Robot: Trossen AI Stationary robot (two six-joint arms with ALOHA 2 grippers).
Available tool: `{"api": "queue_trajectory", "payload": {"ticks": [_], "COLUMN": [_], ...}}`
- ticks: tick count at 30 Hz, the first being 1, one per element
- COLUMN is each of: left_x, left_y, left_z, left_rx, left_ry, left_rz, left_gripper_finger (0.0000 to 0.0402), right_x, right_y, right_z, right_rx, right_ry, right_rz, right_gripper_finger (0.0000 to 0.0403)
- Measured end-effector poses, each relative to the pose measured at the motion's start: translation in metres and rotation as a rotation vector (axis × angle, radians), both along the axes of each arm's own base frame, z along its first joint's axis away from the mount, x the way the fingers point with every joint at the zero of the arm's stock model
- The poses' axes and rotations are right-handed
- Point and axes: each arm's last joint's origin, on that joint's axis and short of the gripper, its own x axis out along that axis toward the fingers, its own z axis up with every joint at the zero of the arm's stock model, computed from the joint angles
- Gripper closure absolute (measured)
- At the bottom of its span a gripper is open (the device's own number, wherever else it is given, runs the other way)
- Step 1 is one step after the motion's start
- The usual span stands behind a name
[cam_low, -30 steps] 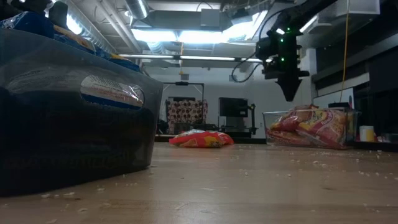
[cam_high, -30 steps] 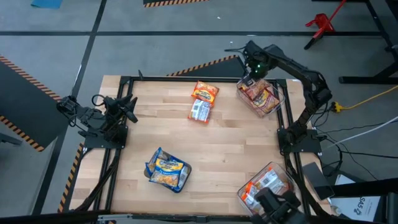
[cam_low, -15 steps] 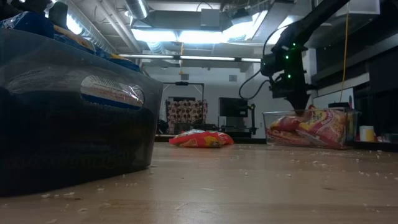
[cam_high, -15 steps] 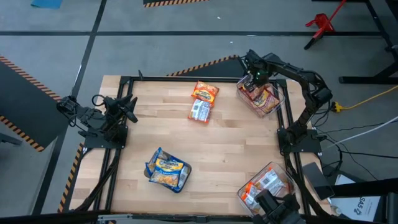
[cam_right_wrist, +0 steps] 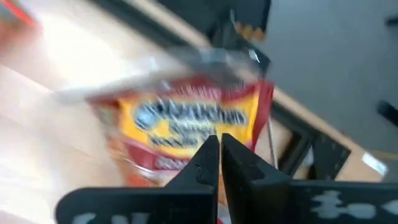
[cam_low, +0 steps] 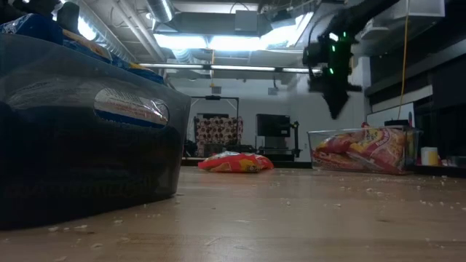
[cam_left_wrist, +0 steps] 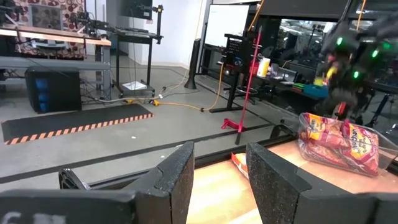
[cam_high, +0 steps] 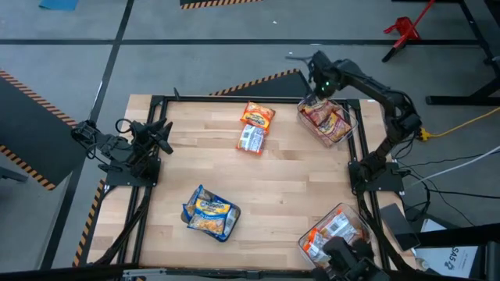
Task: Sort Maruchan noodles
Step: Put the orange noodle pack into the bottom transparent bin
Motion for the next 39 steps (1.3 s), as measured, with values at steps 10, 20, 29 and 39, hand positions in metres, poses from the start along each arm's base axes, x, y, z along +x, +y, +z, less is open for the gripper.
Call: {"api": "queue_trajectory", "payload": {"ticks": [10, 20, 29, 39], "left_x": [0.0, 0.0, 0.0, 0.0], "left_y": [0.0, 0.0, 0.0, 0.0], "left_z": [0.0, 0.0, 0.0, -0.001], "left_rx": [-0.013, -0.012, -0.011, -0.011], "left_ry": [-0.018, -0.014, -0.014, -0.013], "left_rz": [0.0, -0.008, -0.008, -0.009], "left_gripper_finger": [0.0262, 0.0262, 0.0262, 0.0262], "right_x": [0.058, 0.141, 0.176, 0.195], "right_y": [0.038, 0.139, 0.177, 0.188], "right_z": [0.059, -0.001, -0.072, -0.118], "right_rx": [0.066, -0.084, 0.016, -0.107], "right_ry": [-0.428, -0.366, -0.31, -0.184], "right_rz": [0.27, 0.398, 0.425, 0.473], "right_gripper_finger": [0.0362, 0.0122, 0.0035, 0.0042]}}
